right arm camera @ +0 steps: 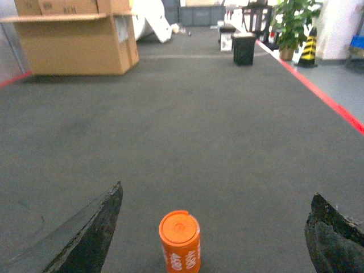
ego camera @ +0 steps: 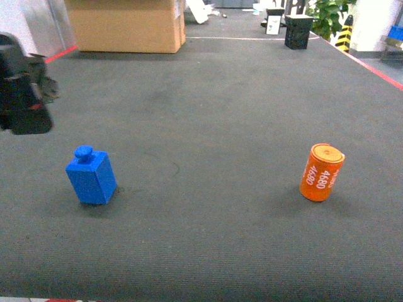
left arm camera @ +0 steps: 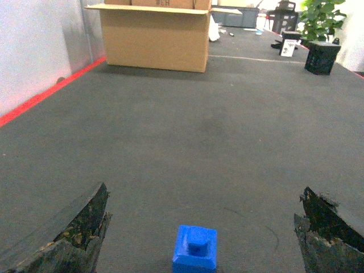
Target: Sort blue parts and orange caps into right shelf containers
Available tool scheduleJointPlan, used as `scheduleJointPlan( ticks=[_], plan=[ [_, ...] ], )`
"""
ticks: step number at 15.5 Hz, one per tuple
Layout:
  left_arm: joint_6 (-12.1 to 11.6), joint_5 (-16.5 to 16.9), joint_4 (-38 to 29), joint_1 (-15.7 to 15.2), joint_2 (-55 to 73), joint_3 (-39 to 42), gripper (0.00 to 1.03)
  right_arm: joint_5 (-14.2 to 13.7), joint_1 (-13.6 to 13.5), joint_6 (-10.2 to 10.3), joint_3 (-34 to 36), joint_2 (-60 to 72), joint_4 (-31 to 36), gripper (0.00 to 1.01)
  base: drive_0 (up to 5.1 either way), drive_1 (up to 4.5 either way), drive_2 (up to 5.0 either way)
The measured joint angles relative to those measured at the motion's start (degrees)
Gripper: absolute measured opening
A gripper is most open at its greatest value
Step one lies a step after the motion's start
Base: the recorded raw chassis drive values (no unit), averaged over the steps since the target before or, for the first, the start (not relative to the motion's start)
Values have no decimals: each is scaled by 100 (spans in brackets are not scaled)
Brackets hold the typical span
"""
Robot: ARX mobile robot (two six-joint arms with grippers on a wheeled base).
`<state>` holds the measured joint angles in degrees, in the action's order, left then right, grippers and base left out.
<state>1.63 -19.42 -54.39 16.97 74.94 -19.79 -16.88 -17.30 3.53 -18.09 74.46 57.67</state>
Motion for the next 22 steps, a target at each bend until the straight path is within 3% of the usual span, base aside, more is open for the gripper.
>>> scheduleJointPlan(
  ticks=[1, 3, 4, 16, 22],
  plan=[
    [260, 61, -426, 7, 1585, -411, 98, -35, -234, 221, -518, 1932, 323, 98, 0, 0, 0],
    [407, 282, -654, -201, 2758, -691, 98, -83, -251, 726, -1108, 3324, 479, 98, 0, 0, 0],
    [444, 404, -719, -332, 3294, -826, 98, -59, -214, 872, -1373, 3637, 402, 98, 0, 0, 0],
    [446, 525, -667, -387, 3862, -1123, 98, -13, -138, 914, -1690, 4074, 321, 98, 0, 0, 0],
    [551, 638, -409, -466, 4448, -1709, 98, -35, 13, 1001, -2212, 4548, 101, 98, 0, 0, 0]
  ],
)
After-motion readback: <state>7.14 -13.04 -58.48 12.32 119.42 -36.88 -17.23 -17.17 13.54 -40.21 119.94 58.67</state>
